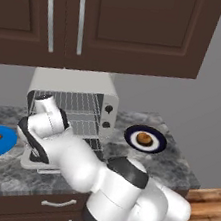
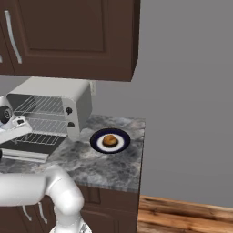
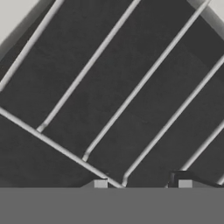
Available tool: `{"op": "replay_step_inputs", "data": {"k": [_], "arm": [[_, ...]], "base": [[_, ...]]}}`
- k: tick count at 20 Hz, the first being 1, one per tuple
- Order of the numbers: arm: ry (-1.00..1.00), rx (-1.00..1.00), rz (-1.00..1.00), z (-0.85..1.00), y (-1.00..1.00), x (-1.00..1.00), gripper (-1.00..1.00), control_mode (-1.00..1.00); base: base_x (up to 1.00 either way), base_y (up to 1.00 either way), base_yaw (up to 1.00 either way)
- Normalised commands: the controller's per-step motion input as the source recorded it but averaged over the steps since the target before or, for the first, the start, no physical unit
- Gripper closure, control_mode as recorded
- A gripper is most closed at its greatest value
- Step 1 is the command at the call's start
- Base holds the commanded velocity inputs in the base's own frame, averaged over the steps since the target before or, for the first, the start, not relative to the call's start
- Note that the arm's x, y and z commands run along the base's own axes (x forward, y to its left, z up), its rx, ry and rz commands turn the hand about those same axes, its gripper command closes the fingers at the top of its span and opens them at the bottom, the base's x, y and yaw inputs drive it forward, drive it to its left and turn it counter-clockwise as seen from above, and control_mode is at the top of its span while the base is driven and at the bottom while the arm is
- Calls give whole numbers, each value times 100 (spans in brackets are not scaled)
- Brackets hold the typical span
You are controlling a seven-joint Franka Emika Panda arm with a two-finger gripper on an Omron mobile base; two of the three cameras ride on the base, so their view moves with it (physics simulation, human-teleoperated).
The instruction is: Open the toaster oven door. Place the bread on the bottom rack in the toaster oven and place the chicken drumstick on the top rack.
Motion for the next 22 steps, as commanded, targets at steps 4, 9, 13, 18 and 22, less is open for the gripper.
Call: {"op": "replay_step_inputs", "data": {"k": [4,9,13,18,22], "arm": [[-4,5,0,-44,-1,-45,100,-100],[-23,1,-2,44,-1,-47,100,-100],[-7,2,-10,61,-13,-32,100,-100],[-3,12,-9,47,-52,-28,100,-100],[-3,17,-5,36,-61,-28,100,-100]], "base": [[0,0,0],[0,0,0],[0,0,0],[0,0,0],[0,0,0]]}}
